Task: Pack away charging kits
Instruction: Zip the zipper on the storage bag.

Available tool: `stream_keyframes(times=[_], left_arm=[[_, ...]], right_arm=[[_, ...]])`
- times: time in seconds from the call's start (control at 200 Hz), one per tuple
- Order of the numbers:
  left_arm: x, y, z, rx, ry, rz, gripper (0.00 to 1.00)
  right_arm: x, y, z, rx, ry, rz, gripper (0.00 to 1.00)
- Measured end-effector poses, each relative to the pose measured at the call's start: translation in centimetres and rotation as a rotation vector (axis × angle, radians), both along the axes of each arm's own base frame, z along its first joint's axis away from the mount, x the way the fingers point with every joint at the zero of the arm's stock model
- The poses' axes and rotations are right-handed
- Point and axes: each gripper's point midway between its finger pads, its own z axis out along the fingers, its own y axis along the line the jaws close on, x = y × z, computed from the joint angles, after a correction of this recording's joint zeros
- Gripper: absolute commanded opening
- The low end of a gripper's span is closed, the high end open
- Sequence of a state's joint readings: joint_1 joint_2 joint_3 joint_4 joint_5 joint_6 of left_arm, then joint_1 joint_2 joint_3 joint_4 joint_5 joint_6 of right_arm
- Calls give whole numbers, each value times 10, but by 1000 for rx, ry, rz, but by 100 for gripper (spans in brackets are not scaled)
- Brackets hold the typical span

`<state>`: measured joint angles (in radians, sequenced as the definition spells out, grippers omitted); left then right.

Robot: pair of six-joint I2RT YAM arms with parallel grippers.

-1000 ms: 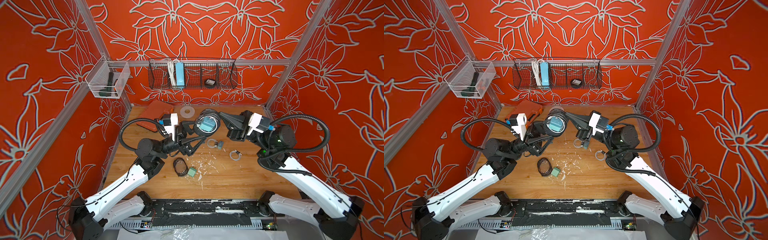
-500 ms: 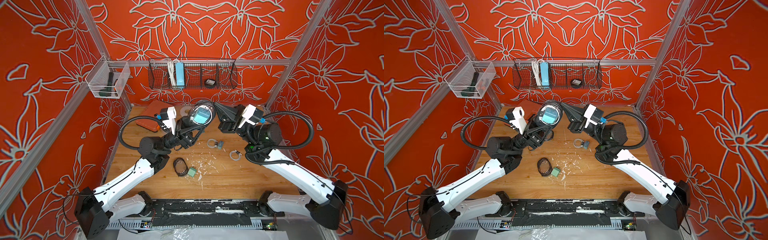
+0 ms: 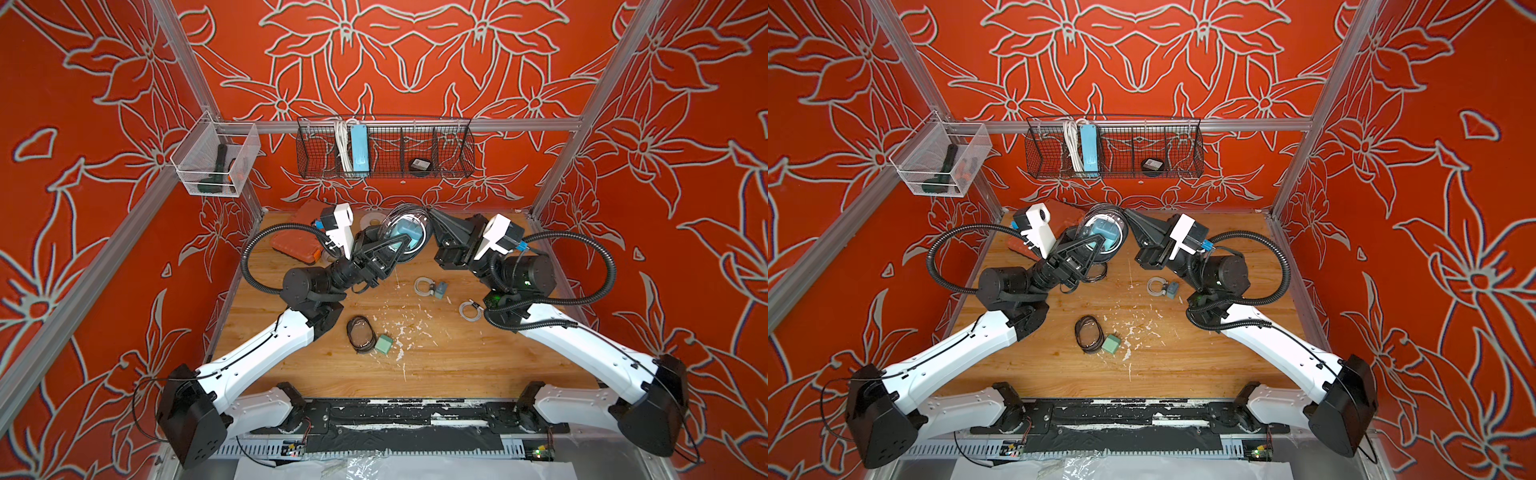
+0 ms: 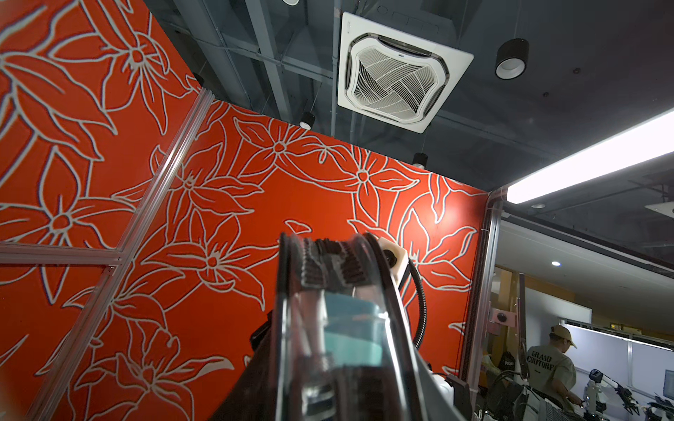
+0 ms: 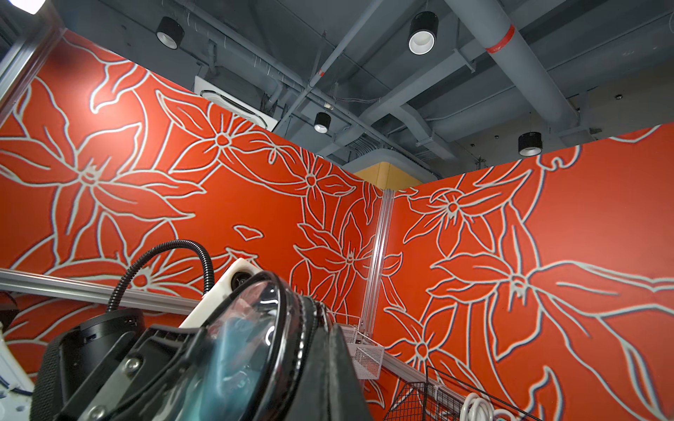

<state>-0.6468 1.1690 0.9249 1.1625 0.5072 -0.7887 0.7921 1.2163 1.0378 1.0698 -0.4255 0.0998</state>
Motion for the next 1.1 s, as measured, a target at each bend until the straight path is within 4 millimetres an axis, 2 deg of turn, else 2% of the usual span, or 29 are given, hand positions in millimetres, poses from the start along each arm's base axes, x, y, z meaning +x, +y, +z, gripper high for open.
stream_keyframes(times=[0.15,0.26,0.395,0.59,0.796,1.101], left_arm=[[2,1,0,-3,9,-4,0],[4,2,-1,9,32,0,0],[11,6,-7,61,64,31,0],[7,13,-18,185,93,83,0],[1,20,-34,306,129,134,0],[1,14,-55,453,163,122,0]], right_arm=[[1,-1,-1,5,5,-5,0],[3,1,-3,-9,4,-16,0],[10,11,-9,-114,-5,-66,0],[25,16,-21,-261,-27,-140,0],[24,22,-35,-382,-70,-115,0],[22,23,-44,-536,-152,-27,0]])
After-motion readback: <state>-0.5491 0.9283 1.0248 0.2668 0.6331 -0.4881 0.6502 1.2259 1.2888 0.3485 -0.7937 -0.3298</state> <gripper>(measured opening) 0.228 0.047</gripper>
